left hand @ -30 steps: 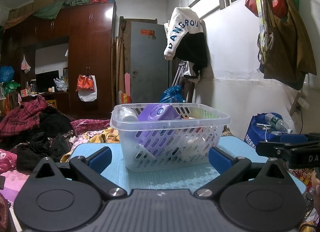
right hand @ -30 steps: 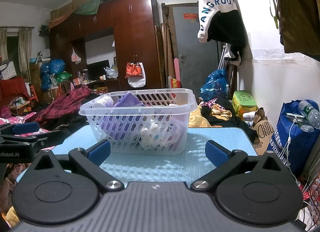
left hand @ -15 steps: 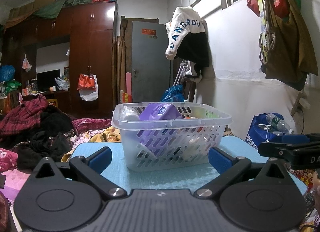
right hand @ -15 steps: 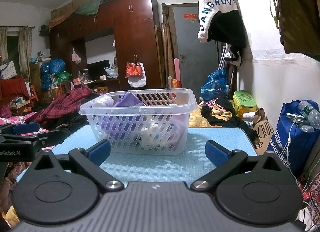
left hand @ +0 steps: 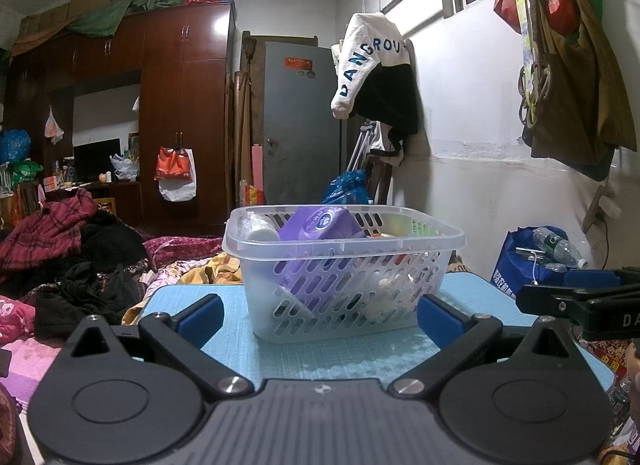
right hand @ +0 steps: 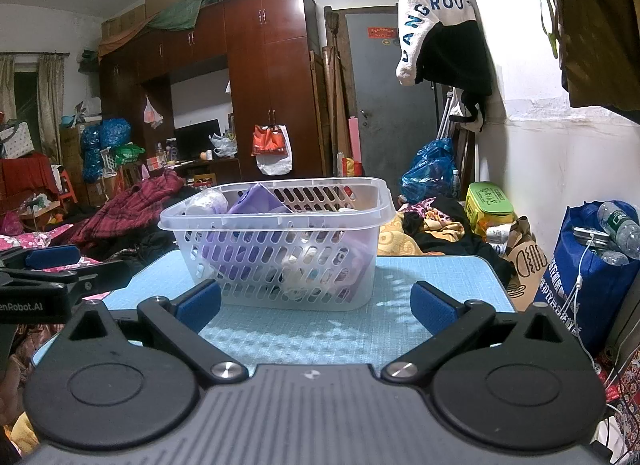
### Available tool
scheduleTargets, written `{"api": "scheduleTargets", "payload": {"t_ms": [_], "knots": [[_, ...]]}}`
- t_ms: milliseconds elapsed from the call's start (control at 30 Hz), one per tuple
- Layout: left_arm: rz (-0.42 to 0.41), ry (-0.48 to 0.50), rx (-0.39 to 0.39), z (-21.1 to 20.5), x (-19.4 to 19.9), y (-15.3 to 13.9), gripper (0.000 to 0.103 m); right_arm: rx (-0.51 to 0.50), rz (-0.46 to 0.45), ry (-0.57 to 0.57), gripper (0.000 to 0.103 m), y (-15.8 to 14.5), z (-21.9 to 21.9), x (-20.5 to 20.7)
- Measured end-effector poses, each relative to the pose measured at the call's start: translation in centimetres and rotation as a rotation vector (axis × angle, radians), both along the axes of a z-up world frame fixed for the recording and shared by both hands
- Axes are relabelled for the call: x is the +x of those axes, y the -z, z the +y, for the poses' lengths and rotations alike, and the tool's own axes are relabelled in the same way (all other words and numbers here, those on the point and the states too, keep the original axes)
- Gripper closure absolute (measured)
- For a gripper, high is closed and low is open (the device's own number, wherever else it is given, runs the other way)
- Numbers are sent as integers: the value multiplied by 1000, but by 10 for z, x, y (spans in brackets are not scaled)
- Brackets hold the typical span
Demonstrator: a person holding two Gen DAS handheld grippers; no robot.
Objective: Organize objects
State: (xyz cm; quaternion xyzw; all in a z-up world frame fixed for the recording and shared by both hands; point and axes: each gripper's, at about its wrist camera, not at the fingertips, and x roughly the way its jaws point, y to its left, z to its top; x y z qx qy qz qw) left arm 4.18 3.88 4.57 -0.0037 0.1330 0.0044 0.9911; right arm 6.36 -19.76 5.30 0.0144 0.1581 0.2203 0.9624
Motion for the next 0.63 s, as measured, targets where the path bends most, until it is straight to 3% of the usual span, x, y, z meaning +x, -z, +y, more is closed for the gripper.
{"api": "scheduleTargets", "payload": {"t_ms": [633], "knots": [[-8,7,-10,0,3,3,0,-3,4,-5,0,2,1,1]]}}
